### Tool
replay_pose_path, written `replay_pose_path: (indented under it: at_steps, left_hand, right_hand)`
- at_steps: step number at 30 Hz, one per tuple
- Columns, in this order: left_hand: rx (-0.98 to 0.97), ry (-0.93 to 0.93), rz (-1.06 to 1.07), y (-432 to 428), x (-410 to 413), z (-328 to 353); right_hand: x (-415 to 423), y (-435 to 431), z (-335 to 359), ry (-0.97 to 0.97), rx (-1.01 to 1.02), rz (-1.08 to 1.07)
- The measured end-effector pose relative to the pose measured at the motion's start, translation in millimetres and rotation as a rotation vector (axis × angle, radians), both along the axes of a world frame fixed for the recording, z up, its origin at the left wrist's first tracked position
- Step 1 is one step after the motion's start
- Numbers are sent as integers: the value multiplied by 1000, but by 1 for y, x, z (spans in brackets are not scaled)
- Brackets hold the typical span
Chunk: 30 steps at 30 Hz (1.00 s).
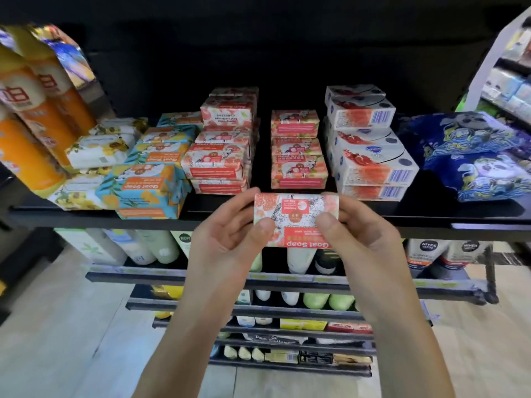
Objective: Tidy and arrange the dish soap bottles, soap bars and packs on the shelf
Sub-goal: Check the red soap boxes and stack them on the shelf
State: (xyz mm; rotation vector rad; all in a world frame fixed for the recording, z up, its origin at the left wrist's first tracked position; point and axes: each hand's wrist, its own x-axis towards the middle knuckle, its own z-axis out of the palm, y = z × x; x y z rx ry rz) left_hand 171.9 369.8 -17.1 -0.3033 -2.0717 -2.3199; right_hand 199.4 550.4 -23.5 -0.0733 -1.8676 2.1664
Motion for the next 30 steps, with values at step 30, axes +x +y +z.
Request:
replay_pose_path:
  at_steps: [30]
  left_hand:
    - [101, -132, -145, 1, 22, -12]
  right_hand:
    - [14, 7, -22, 229, -122, 129]
